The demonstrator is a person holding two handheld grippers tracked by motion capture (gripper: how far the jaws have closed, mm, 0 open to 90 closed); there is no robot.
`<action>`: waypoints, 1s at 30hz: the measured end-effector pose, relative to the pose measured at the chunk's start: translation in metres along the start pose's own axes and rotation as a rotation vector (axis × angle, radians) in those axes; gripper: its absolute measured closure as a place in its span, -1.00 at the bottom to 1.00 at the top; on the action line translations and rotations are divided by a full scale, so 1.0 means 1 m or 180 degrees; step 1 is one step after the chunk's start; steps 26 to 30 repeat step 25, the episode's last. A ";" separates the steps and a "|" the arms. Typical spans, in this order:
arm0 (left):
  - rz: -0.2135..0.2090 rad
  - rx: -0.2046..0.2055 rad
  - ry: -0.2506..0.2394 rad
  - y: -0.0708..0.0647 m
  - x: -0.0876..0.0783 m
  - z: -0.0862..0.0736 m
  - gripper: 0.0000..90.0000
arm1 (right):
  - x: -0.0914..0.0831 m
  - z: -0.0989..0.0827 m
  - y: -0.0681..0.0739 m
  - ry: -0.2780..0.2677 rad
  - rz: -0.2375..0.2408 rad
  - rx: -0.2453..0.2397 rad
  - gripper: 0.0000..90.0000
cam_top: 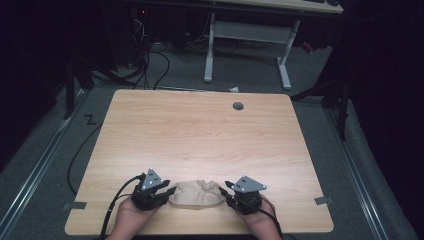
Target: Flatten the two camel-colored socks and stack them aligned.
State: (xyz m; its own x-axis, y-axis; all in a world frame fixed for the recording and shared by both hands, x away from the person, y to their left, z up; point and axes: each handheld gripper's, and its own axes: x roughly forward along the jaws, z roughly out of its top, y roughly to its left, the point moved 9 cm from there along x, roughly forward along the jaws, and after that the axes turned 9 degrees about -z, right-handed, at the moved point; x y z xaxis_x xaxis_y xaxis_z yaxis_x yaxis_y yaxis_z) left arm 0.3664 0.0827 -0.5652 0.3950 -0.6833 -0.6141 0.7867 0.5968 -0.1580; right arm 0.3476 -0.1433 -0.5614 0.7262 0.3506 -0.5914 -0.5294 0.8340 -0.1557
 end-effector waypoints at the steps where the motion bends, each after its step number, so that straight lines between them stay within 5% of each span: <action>1: 0.0030 0.0005 -0.0022 0.005 -0.003 0.001 0.35 | 0.000 0.000 -0.006 -0.0006 -0.0047 0.0012 0.41; 4: 0.0338 0.0149 -0.0053 0.029 -0.012 0.002 0.25 | 0.003 -0.004 -0.030 -0.0038 -0.0191 0.0128 0.33; 6: 0.0556 0.0116 -0.0039 0.053 -0.021 -0.002 0.17 | 0.007 -0.010 -0.053 -0.0027 -0.0335 0.0274 0.26; 8: 0.0726 -0.0129 -0.0003 0.083 -0.029 -0.013 0.15 | 0.010 -0.018 -0.074 0.0046 -0.0415 0.0505 0.20; 11: 0.0788 -0.0521 0.0008 0.108 -0.035 -0.026 0.14 | 0.010 -0.034 -0.103 0.0140 -0.0565 0.0800 0.17; 13: 0.0773 -0.0576 -0.0023 0.110 -0.036 -0.025 0.13 | 0.006 -0.038 -0.116 0.0111 -0.0685 0.0868 0.16; 20: 0.0816 -0.0281 0.0106 0.099 -0.029 -0.023 0.08 | 0.007 -0.037 -0.118 0.0100 -0.0768 0.0812 0.14; 30: 0.0791 -0.0368 0.0031 0.099 -0.036 -0.024 0.08 | 0.011 -0.032 -0.111 0.0099 -0.0757 0.0721 0.13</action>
